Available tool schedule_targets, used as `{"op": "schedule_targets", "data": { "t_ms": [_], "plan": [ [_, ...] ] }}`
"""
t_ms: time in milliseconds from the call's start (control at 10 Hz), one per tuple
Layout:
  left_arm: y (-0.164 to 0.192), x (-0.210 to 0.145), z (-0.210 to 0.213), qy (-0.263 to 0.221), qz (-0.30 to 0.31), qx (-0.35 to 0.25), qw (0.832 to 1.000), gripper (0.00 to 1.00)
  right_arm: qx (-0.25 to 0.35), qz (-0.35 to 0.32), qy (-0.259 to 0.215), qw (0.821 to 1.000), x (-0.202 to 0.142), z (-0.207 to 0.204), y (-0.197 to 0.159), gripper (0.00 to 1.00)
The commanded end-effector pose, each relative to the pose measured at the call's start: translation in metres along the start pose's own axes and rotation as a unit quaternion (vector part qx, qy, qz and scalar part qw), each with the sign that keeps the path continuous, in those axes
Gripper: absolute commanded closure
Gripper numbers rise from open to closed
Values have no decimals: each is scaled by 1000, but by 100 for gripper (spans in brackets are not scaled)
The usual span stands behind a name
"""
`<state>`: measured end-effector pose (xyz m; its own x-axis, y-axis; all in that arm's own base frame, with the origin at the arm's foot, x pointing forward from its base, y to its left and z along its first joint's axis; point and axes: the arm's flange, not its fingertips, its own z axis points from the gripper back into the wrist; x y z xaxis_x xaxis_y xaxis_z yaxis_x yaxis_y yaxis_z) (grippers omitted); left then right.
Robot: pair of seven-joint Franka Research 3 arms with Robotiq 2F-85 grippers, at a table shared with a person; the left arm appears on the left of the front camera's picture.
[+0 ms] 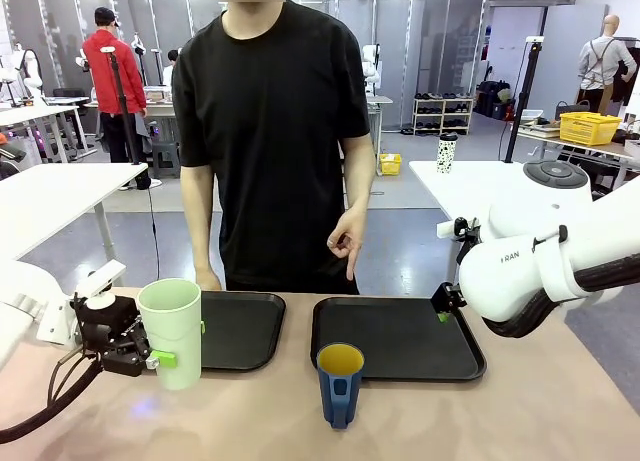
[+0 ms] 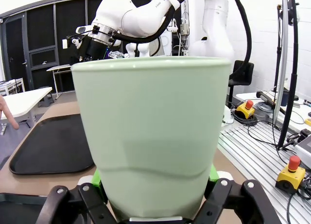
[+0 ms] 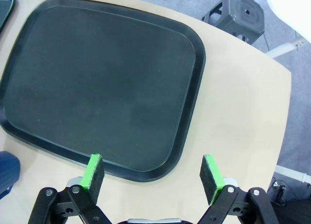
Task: Sort and store the cups by type.
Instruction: Place the picked Reusable plastic cup into the Flat Tray indicated by the person.
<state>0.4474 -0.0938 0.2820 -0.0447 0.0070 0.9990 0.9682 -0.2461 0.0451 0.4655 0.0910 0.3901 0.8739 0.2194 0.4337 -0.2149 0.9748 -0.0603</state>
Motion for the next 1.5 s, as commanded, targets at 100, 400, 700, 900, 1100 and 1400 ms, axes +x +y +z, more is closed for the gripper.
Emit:
{"op": "schedule_targets", "data": {
  "t_ms": [100, 400, 700, 900, 1100, 1400],
  "plan": [
    [1, 0, -1, 4, -3, 0, 1000, 78, 0, 4, -2, 1000, -1, 2, 0, 0],
    [0, 0, 0, 0, 0, 0, 1000, 17, 0, 4, -2, 1000, -1, 2, 0, 0],
    [22, 5, -17, -35, -9, -3, 999, 17, 0, 4, -2, 1000, -1, 2, 0, 0],
    [55, 9, -42, -25, -8, 11, 1000, 17, 0, 4, -2, 1000, -1, 2, 0, 0],
    [91, 10, -70, -23, 0, 12, 1000, 17, 0, 4, -2, 1000, -1, 2, 0, 0],
    [122, 10, -110, -33, 17, -4, 999, 17, 0, 4, -2, 1000, -1, 2, 0, 0]
  ]
}}
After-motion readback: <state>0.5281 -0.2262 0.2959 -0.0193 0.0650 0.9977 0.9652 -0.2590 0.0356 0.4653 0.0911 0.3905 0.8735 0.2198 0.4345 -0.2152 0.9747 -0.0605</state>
